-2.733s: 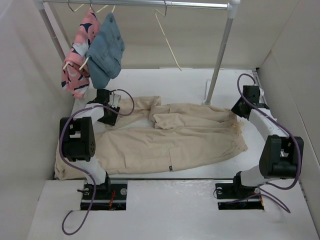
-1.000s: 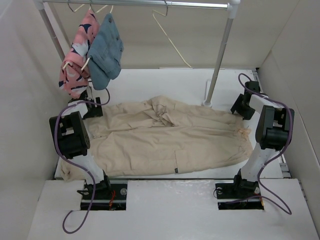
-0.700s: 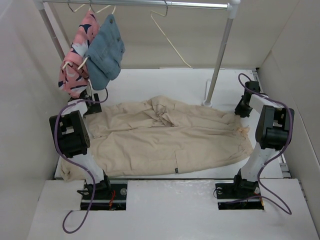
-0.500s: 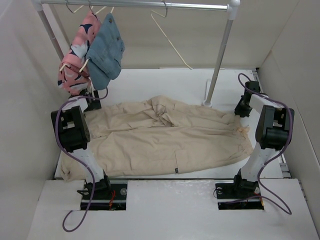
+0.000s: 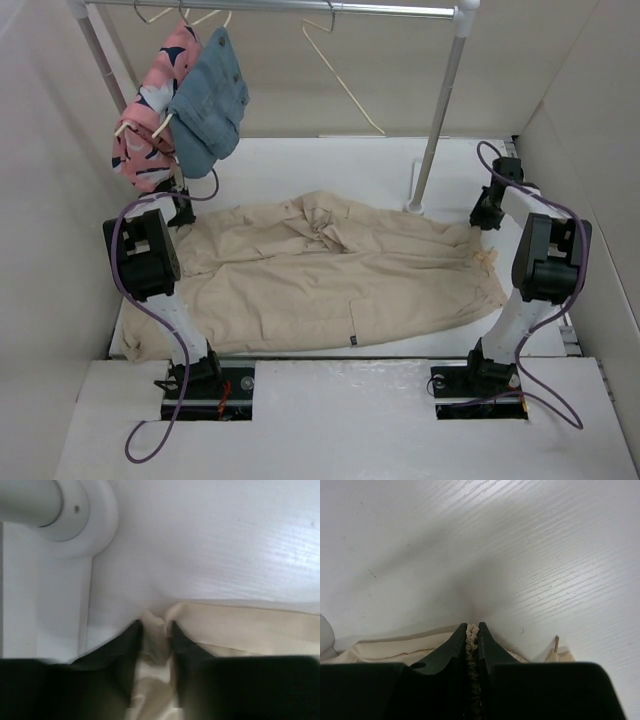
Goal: Place the trousers on the hanger
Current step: Flatten out the trousers at the center of the board, then fold the trousers at the center of the board.
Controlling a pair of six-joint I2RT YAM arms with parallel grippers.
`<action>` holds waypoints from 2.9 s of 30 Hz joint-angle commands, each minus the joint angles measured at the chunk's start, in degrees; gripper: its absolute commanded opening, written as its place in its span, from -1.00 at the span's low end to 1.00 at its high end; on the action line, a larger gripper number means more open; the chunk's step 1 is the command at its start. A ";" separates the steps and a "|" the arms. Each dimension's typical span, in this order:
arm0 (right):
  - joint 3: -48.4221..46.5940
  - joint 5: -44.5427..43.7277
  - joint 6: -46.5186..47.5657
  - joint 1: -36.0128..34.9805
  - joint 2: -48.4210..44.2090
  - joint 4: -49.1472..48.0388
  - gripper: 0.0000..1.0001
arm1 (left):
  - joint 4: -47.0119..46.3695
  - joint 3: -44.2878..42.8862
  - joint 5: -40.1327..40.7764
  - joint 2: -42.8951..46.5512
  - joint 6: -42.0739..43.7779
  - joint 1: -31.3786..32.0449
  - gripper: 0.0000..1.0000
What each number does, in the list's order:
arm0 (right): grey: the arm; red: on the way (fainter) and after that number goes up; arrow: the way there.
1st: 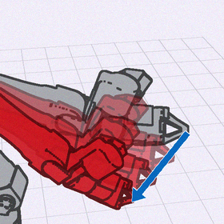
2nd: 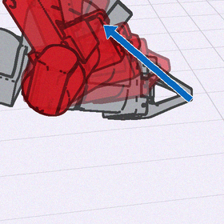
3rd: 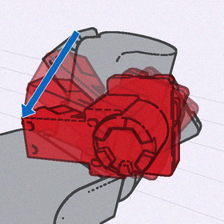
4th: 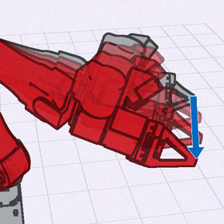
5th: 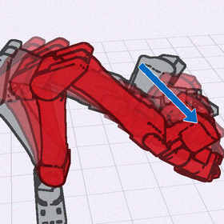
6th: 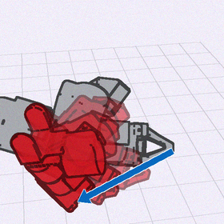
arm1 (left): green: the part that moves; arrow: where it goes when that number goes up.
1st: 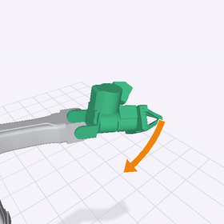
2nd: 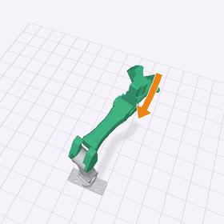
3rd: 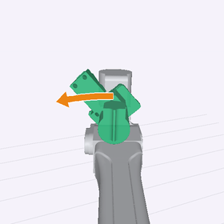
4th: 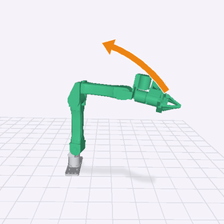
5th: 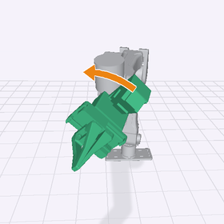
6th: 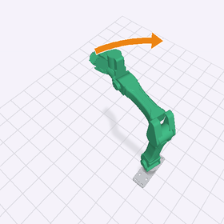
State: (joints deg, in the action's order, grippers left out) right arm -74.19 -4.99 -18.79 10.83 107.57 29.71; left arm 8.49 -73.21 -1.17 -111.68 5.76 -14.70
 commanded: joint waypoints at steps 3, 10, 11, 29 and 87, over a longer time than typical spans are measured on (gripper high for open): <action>-3.50 2.53 1.73 0.24 -4.20 -0.10 -1.00 | 3.64 1.49 -0.59 0.23 1.45 -0.07 -1.00; -2.98 4.63 4.37 1.55 -11.57 -2.56 -1.00 | 6.01 1.49 3.01 9.80 9.78 -0.68 -1.00; -2.02 4.64 4.37 2.26 -12.72 -3.43 -1.00 | 6.62 2.27 3.54 12.68 10.84 -1.38 -1.00; 12.23 1.22 0.77 4.99 -25.12 -9.58 -1.00 | 13.31 7.56 5.82 31.07 19.11 -7.00 -1.00; 41.40 -6.16 -16.79 4.99 -60.44 -21.36 -1.00 | 40.12 25.73 25.07 47.87 43.72 -15.10 -1.00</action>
State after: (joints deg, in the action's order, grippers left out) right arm -35.00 -2.79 -29.87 15.35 51.92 10.46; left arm 45.87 -51.11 19.27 -65.06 47.70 -29.23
